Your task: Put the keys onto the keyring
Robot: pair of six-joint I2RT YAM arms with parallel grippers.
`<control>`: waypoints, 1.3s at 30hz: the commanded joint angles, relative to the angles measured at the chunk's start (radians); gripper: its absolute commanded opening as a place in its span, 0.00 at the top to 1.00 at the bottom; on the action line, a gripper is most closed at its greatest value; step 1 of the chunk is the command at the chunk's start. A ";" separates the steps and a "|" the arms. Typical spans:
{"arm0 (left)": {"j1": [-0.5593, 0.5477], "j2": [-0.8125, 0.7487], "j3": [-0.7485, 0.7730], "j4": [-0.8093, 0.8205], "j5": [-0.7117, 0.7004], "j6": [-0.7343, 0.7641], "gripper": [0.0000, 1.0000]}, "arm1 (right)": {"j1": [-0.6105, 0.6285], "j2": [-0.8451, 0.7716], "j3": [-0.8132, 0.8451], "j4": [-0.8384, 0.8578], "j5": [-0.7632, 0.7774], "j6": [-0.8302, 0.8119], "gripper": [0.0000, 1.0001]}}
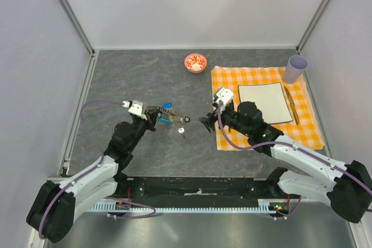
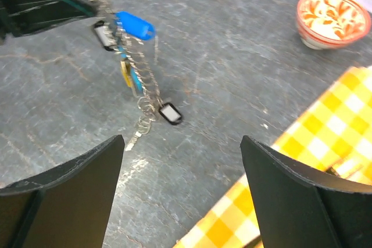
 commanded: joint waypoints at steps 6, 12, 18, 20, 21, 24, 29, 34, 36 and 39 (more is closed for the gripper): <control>0.000 -0.471 -0.123 -0.552 -0.269 -0.403 0.96 | -0.004 -0.151 -0.034 -0.104 0.269 0.164 0.04; 0.000 -0.562 -0.104 -0.715 -0.276 -0.508 0.89 | -0.004 -0.207 -0.038 -0.162 0.283 0.210 0.04; 0.000 -0.541 -0.098 -0.778 -0.248 -0.546 0.75 | -0.004 -0.294 -0.066 -0.197 0.315 0.218 0.03; 0.000 -0.501 -0.072 -0.769 -0.259 -0.542 0.63 | -0.004 -0.312 -0.064 -0.235 0.336 0.226 0.03; 0.000 -0.486 -0.037 -0.768 -0.262 -0.542 0.58 | -0.004 -0.317 -0.058 -0.246 0.362 0.232 0.02; 0.000 -0.417 0.056 -0.809 -0.268 -0.522 0.41 | -0.005 -0.320 -0.026 -0.315 0.454 0.270 0.02; 0.018 -0.344 0.218 -0.950 -0.331 -0.604 0.03 | -0.034 -0.286 0.023 -0.429 0.586 0.327 0.02; 0.139 -0.344 0.417 -1.093 -0.268 -0.608 0.00 | -0.119 -0.302 0.097 -0.528 0.683 0.373 0.02; 0.153 -0.357 0.503 -1.120 -0.268 -0.543 0.00 | -0.157 -0.328 0.121 -0.547 0.712 0.365 0.02; 0.153 -0.383 0.622 -1.194 -0.322 -0.375 0.00 | -0.173 -0.395 0.149 -0.569 0.796 0.324 0.02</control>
